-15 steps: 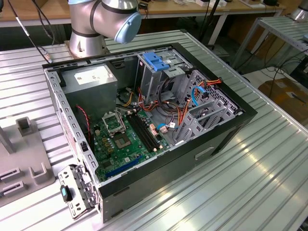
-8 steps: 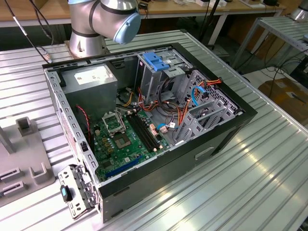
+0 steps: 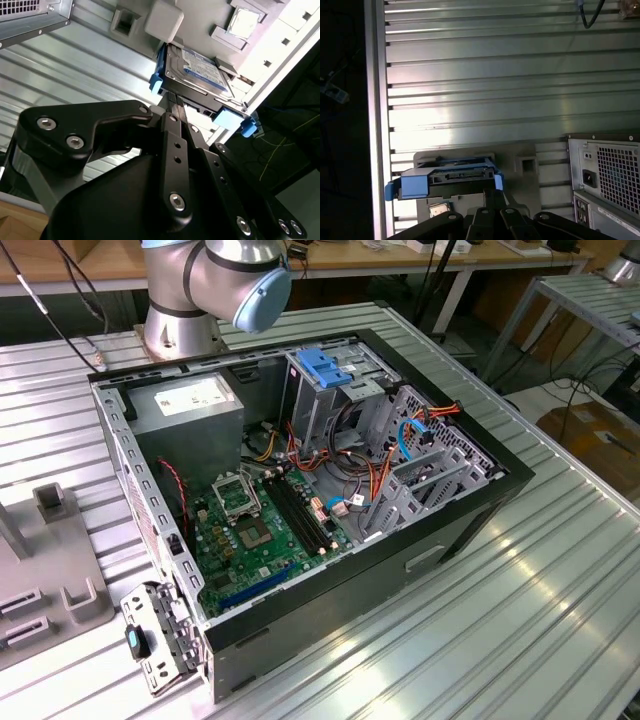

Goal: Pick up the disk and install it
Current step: 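Reach for the disk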

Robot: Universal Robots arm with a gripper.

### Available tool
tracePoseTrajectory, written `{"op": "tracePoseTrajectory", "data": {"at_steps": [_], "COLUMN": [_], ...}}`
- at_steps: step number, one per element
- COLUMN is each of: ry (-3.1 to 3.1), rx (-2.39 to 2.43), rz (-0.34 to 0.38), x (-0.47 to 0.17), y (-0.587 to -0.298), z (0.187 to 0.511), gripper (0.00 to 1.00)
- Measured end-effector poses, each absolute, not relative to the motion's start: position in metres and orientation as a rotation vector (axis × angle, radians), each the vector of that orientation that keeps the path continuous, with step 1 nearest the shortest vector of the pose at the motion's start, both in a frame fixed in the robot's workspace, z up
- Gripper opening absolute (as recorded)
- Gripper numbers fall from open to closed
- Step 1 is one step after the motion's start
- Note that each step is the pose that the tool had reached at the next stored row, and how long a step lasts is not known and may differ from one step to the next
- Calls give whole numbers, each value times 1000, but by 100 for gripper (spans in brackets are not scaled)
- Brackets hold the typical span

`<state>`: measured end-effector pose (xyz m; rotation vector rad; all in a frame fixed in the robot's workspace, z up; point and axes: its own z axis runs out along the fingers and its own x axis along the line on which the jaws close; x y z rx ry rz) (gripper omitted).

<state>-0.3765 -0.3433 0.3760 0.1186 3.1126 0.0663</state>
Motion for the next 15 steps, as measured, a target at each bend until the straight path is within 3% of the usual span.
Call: {"op": "tracePoseTrajectory", "data": {"at_steps": [15], "ry": [3157], "rx": [115], "rz": [51], "x": [-379], "y": [-343], "z": [369], "gripper": [11]}}
